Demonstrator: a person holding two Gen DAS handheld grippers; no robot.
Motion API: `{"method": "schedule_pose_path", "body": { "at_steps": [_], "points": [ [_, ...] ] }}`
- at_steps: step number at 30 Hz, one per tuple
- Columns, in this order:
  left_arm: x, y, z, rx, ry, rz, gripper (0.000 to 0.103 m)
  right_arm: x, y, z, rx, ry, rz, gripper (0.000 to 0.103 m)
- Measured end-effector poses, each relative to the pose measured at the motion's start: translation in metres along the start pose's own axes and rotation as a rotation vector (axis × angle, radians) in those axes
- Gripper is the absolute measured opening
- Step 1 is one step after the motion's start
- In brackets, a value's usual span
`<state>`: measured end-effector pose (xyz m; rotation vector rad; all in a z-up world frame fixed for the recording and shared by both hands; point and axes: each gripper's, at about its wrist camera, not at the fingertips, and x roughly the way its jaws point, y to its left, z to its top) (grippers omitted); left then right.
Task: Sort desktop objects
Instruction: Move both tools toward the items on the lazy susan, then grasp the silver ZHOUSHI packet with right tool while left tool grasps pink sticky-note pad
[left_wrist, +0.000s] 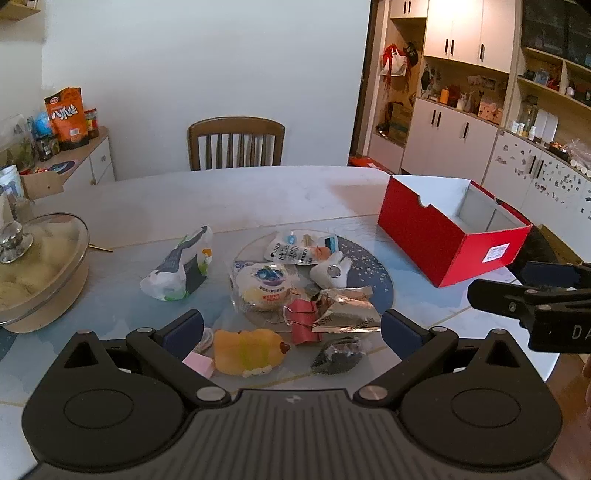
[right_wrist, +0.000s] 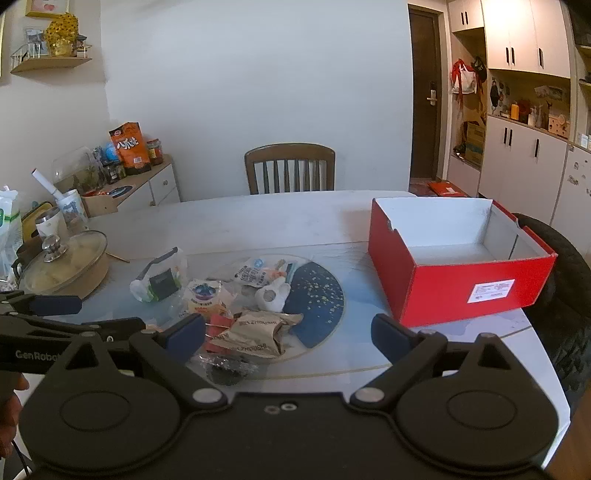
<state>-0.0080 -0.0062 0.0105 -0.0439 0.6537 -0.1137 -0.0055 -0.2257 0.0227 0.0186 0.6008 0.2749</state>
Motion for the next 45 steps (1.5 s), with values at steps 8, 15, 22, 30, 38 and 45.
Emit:
{"method": "schedule_pose_path", "body": {
  "at_steps": [8, 15, 22, 30, 38, 45],
  "points": [
    [0.021, 0.018, -0.016, 0.031, 0.046, 0.069, 0.103, 0.015, 0.007, 0.0, -0.01, 0.008, -0.008, 0.097],
    [0.043, 0.04, -0.035, 0.079, 0.095, 0.094, 0.103, 0.043, 0.016, -0.003, -0.023, 0.047, -0.032, 0.097],
    [0.065, 0.067, -0.041, 0.081, 0.129, 0.075, 0.102, 0.071, 0.026, -0.004, -0.036, 0.088, -0.042, 0.097],
    [0.079, 0.095, -0.04, 0.033, 0.161, 0.015, 0.102, 0.105, 0.038, -0.002, -0.039, 0.13, -0.06, 0.095],
    [0.09, 0.104, -0.044, 0.02, 0.206, -0.036, 0.099, 0.136, 0.043, -0.001, -0.016, 0.179, -0.089, 0.093],
    [0.097, 0.108, -0.045, 0.021, 0.221, -0.068, 0.093, 0.156, 0.042, 0.001, 0.022, 0.215, -0.107, 0.089]
  ]
}}
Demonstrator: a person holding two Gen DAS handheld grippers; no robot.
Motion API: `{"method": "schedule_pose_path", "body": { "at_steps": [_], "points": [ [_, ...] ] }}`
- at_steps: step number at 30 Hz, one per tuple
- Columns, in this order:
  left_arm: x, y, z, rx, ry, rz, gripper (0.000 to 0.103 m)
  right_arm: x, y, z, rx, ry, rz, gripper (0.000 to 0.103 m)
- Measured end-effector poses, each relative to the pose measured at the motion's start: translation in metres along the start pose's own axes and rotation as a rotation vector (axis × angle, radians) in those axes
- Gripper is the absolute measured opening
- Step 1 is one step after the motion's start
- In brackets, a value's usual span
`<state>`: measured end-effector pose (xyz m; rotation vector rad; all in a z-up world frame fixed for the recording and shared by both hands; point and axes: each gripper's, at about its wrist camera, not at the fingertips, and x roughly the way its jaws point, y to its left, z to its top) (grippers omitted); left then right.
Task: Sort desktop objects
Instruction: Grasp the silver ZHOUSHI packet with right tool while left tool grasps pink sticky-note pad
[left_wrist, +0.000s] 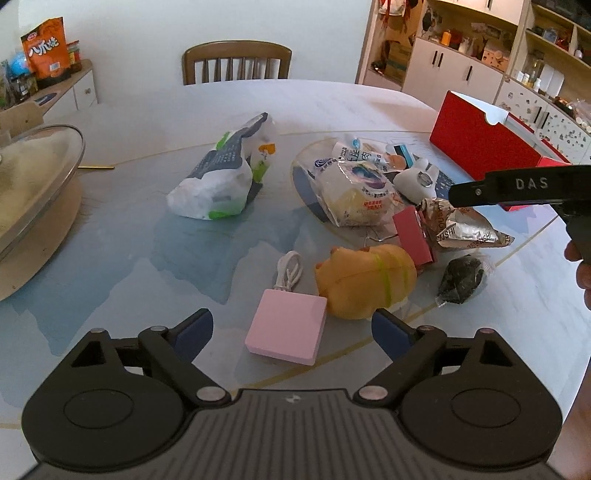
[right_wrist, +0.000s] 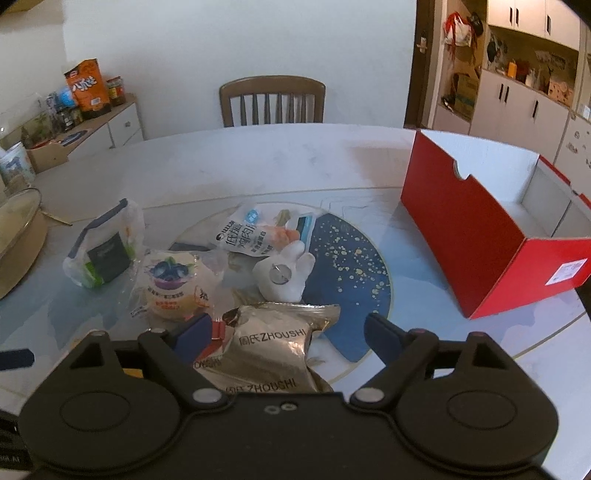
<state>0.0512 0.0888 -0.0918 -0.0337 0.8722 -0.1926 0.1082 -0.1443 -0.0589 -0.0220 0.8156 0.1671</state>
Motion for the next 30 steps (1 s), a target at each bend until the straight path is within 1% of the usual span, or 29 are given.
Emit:
{"method": "schedule_pose_path", "body": {
  "at_steps": [1, 3, 6, 7, 10, 14, 16, 18, 19, 21, 24, 26, 27, 30],
  "points": [
    [0.001, 0.001, 0.0, -0.003, 0.001, -0.004, 0.093, 0.002, -0.001, 0.001, 0.011, 0.006, 0.004, 0.089],
    [0.002, 0.003, 0.0, -0.008, 0.006, -0.016, 0.087, 0.008, -0.002, 0.003, 0.033, 0.021, 0.015, 0.089],
    [0.004, 0.005, 0.0, -0.014, 0.025, -0.024, 0.08, 0.014, -0.001, 0.003, 0.047, 0.039, 0.011, 0.087],
    [0.005, 0.006, -0.001, -0.018, 0.03, -0.027, 0.079, 0.017, -0.002, 0.003, 0.058, 0.049, 0.007, 0.085],
    [0.007, 0.009, -0.002, -0.03, 0.04, -0.037, 0.075, 0.023, -0.005, 0.003, 0.085, 0.08, 0.004, 0.084],
    [0.009, 0.009, 0.0, -0.025, 0.038, -0.045, 0.066, 0.027, -0.005, 0.002, 0.078, 0.094, 0.007, 0.083],
    [0.009, 0.009, 0.001, -0.032, 0.037, -0.049, 0.062, 0.028, -0.005, 0.002, 0.075, 0.098, 0.006, 0.081],
    [0.009, 0.01, 0.002, -0.036, 0.038, -0.049, 0.053, 0.029, -0.006, 0.002, 0.084, 0.101, 0.008, 0.078],
    [0.009, 0.01, 0.002, -0.034, 0.039, -0.046, 0.052, 0.029, -0.006, 0.003, 0.089, 0.104, 0.013, 0.076],
    [0.009, 0.009, 0.003, -0.024, 0.043, -0.033, 0.044, 0.03, -0.006, 0.003, 0.09, 0.112, 0.022, 0.072],
    [0.009, 0.009, 0.003, -0.031, 0.044, -0.032, 0.044, 0.032, -0.006, 0.002, 0.1, 0.124, 0.031, 0.068],
    [0.008, 0.009, 0.002, -0.034, 0.044, -0.029, 0.044, 0.033, -0.006, 0.003, 0.106, 0.128, 0.04, 0.061],
    [0.008, 0.008, 0.002, -0.031, 0.042, -0.026, 0.044, 0.032, -0.005, 0.003, 0.101, 0.128, 0.044, 0.056],
    [0.006, 0.007, 0.0, -0.022, 0.035, -0.027, 0.043, 0.032, -0.003, 0.004, 0.082, 0.125, 0.045, 0.052]
  ]
}}
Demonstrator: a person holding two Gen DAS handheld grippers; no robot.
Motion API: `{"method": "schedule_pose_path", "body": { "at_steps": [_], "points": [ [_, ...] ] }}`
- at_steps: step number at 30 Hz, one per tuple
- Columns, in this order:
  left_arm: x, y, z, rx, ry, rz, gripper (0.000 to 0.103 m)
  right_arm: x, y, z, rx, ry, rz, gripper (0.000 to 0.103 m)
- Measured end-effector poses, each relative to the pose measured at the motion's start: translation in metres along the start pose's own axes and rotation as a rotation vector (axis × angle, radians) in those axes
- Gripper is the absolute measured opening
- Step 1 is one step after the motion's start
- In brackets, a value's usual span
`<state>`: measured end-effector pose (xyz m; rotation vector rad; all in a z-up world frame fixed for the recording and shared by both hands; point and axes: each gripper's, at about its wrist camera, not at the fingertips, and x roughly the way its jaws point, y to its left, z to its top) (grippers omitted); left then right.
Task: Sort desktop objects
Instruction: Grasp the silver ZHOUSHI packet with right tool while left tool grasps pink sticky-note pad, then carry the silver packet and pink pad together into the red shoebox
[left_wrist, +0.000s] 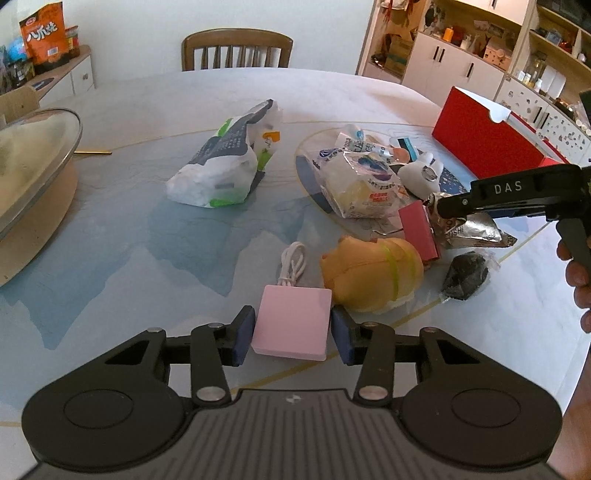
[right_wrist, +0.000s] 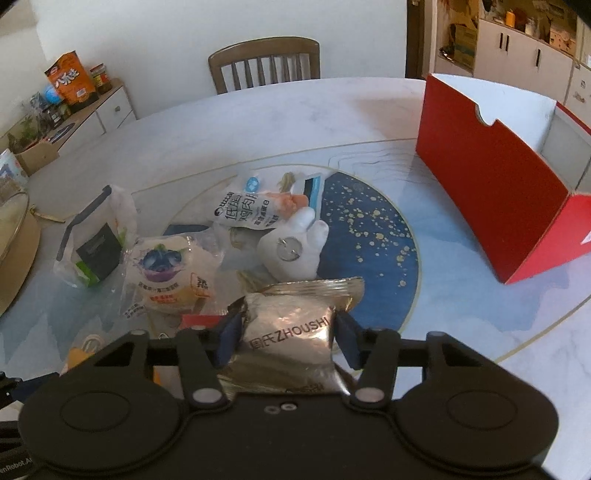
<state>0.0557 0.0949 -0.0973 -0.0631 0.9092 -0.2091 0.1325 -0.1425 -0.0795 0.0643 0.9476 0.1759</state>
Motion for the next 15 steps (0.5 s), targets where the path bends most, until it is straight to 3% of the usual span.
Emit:
{"method": "schedule_pose_path", "body": {
  "at_steps": [15],
  "points": [
    [-0.034, -0.005, 0.005, -0.022, -0.045, -0.006, 0.043, -0.028, -0.006, 0.0, 0.001, -0.043, 0.002, 0.047]
  ]
}}
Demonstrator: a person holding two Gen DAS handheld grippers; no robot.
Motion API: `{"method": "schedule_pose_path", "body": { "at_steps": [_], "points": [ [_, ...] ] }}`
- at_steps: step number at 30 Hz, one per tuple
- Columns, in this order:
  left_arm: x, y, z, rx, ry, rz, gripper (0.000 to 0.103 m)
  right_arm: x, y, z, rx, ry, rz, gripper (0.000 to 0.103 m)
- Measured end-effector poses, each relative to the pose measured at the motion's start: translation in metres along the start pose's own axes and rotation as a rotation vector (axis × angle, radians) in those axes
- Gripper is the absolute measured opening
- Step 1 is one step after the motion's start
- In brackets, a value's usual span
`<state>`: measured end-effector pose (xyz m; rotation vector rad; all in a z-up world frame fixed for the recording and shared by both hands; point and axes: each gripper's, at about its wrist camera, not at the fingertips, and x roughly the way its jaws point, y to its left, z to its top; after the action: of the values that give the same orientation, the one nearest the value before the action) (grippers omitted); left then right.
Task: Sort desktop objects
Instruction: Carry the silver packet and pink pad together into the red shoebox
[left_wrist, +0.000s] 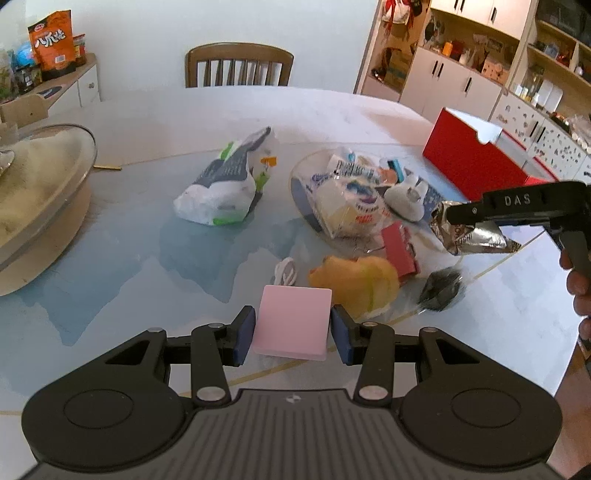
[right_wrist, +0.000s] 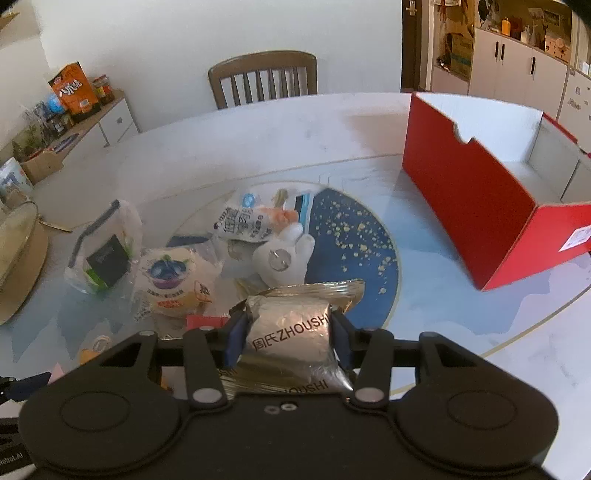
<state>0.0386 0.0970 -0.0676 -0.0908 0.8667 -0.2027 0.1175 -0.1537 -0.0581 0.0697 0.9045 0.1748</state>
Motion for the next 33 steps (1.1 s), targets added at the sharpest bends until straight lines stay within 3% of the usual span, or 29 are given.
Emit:
{"method": "schedule_pose_path", "body": {
  "at_steps": [17, 22, 33],
  "points": [
    [-0.025, -0.04, 0.029, -0.047, -0.065, 0.0, 0.043, -0.057, -0.018, 0.006, -0.053, -0.032, 0.132, 0.047],
    [-0.022, -0.065, 0.041, -0.071, -0.076, 0.017, 0.043, -0.068, -0.038, 0.017, -0.072, -0.042, 0.199, 0.047],
    [-0.008, -0.128, 0.079, -0.099, -0.112, 0.002, 0.043, -0.085, -0.1, 0.058, -0.108, -0.093, 0.258, 0.047]
  ]
}}
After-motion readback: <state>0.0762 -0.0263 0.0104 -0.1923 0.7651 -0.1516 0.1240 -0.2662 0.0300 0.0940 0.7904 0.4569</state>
